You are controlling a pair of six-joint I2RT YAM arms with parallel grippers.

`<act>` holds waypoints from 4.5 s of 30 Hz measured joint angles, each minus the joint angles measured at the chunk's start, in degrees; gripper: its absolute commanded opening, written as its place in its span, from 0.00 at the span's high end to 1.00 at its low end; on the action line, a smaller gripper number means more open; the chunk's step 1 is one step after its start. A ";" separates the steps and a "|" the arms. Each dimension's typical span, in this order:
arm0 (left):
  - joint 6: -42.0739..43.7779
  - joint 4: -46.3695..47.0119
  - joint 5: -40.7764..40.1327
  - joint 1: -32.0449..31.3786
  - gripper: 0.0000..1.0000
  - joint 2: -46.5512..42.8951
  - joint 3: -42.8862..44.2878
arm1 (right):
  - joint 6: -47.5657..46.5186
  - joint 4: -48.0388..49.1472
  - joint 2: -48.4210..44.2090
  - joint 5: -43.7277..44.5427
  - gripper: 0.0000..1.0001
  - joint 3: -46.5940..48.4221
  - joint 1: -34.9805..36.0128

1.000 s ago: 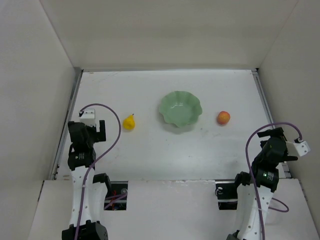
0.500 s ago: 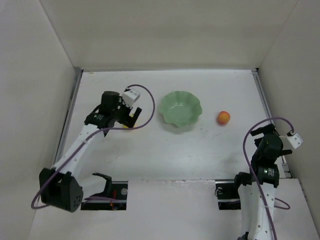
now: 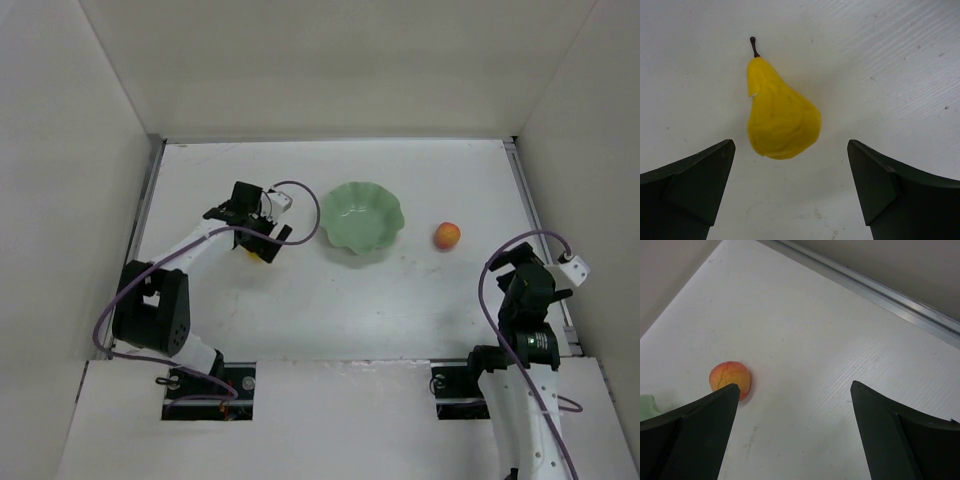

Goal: Place and organize the fake fruits in the fruit bowl

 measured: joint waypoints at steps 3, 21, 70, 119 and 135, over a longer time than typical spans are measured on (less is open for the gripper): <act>-0.15 1.55 -0.35 0.02 0.20 2.60 0.00 | 0.00 0.02 0.52 0.55 0.00 0.00 0.87; -1.64 -0.13 -3.21 -8.35 0.80 1.75 12.90 | -0.11 3.02 5.46 -0.20 0.00 -0.02 2.69; -9.20 0.85 1.36 18.73 0.00 -4.22 9.90 | 6.47 27.54 69.02 -15.41 0.35 17.86 8.74; -20.57 4.66 8.11 28.63 0.00 -15.91 1.33 | -9.11 21.77 49.03 -7.56 0.00 34.49 32.35; -27.19 3.04 10.14 36.37 0.00 -13.31 0.61 | -3.23 11.65 14.51 -14.91 0.00 5.16 -10.91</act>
